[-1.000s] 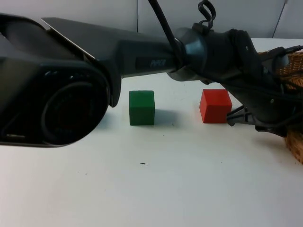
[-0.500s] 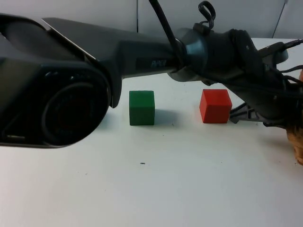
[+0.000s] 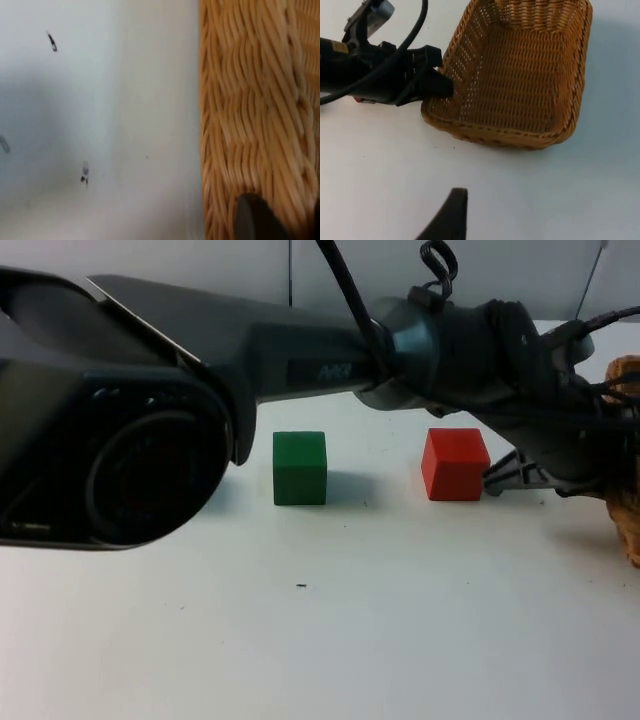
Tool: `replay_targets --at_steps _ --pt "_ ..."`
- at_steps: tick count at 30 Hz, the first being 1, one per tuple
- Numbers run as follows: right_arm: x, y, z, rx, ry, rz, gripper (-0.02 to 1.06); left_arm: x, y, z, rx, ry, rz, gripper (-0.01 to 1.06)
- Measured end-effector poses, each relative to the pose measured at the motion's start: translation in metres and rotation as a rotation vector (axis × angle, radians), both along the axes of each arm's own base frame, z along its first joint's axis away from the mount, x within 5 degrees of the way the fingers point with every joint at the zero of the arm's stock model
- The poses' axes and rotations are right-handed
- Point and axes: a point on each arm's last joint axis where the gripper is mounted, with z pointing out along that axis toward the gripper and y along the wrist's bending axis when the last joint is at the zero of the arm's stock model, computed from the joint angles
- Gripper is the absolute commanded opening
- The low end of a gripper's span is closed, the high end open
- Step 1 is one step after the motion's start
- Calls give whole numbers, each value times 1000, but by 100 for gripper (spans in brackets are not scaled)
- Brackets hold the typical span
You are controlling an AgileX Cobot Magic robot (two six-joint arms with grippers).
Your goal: Pick up the basket with the left hand and place the blue cube into the basket with the right hand.
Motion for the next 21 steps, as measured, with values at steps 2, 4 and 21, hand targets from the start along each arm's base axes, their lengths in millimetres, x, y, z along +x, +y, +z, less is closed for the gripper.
replay_targets --at_steps 2,4,21 --pt "0 0 0 -1 -2 -1 103 2 1 14 13 -28 25 0" --pt "0 0 0 -4 -5 -1 103 3 3 30 4 -38 62 0" --pt "1 -1 2 -14 -22 -4 103 4 8 91 -119 -13 184 0"
